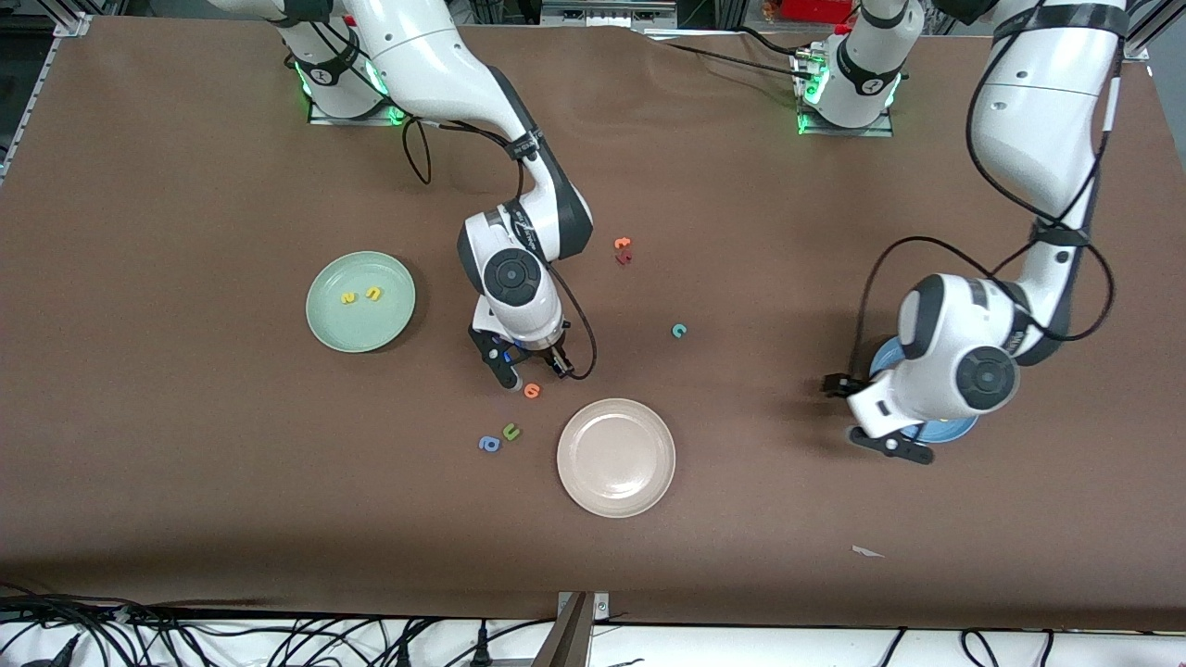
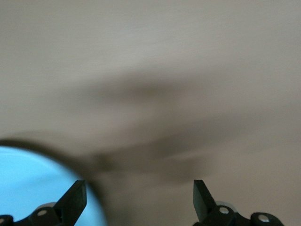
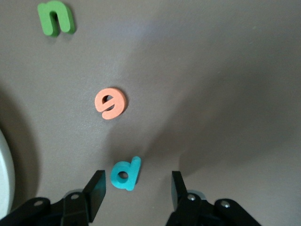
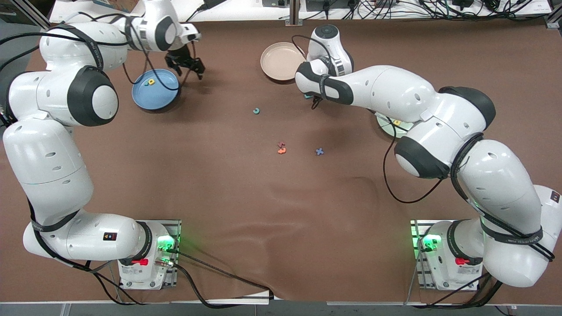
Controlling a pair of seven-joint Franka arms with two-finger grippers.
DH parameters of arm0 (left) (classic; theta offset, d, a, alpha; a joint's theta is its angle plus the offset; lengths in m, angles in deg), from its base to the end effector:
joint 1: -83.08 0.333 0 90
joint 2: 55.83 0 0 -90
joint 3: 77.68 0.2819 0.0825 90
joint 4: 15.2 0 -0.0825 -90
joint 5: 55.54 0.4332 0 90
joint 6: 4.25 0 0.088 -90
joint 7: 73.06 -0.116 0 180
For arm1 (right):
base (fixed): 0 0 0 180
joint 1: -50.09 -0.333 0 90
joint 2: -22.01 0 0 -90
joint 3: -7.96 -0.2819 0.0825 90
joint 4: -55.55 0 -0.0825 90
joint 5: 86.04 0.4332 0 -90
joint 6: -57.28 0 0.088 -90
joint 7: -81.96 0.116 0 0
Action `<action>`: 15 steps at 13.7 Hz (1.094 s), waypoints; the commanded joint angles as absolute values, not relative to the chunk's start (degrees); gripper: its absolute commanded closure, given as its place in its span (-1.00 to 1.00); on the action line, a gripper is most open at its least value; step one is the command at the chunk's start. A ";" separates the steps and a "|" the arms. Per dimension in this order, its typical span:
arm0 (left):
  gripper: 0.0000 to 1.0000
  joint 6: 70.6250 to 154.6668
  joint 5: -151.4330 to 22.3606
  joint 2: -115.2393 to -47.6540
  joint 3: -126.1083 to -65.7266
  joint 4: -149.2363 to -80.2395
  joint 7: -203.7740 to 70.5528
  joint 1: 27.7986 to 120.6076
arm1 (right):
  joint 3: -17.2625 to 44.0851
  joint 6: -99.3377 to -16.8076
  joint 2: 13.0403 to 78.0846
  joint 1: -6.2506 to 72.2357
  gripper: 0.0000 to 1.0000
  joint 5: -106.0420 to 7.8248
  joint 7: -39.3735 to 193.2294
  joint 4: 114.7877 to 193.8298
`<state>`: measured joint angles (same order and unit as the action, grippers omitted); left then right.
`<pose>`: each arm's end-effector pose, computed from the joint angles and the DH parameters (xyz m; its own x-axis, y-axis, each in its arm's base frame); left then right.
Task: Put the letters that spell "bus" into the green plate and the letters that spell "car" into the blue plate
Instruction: 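Drop the yellow o on the blue plate while the right gripper reaches the d, then grasp cyan d with the right gripper while the left gripper grasps cyan c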
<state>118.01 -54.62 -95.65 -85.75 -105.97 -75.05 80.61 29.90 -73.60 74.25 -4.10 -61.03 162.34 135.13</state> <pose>0.6874 -0.1205 0.1540 0.9694 -0.2045 -0.1360 -0.1946 -0.9774 0.0825 0.6016 0.4461 0.1305 0.5626 -0.8261 -0.0330 -0.8261 -0.5601 -0.0624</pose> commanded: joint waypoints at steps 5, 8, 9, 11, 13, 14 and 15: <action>-1.00 132.93 -55.37 -88.52 -97.62 -122.06 -42.61 79.83 | 28.88 -76.66 76.85 -3.79 -0.20 -59.85 163.70 133.16; -1.00 138.54 -51.87 -89.22 -97.72 -124.61 -30.83 74.30 | 28.88 -76.66 76.85 -3.79 0.17 -60.20 163.70 133.16; -1.00 141.09 -50.55 -89.48 -97.72 -126.19 -27.39 72.37 | 28.97 -76.57 77.03 -3.79 0.38 -60.64 163.44 133.24; -0.96 141.56 -49.22 -90.27 -97.72 -126.21 -23.07 70.17 | 29.05 -76.05 76.77 -3.79 0.72 -61.08 162.74 133.25; -0.85 141.64 -46.33 -91.77 -97.28 -125.94 -19.21 68.58 | 29.58 -73.52 75.72 -3.61 0.77 -62.83 162.38 133.16; -0.75 141.64 -43.88 -92.21 -97.37 -125.86 -17.18 68.49 | 30.54 -69.84 75.02 -3.44 0.77 -64.93 161.42 132.98; -0.65 141.64 -41.51 -92.39 -97.37 -125.86 -15.42 68.49 | 31.86 -66.06 73.79 -3.26 0.77 -65.82 158.54 132.98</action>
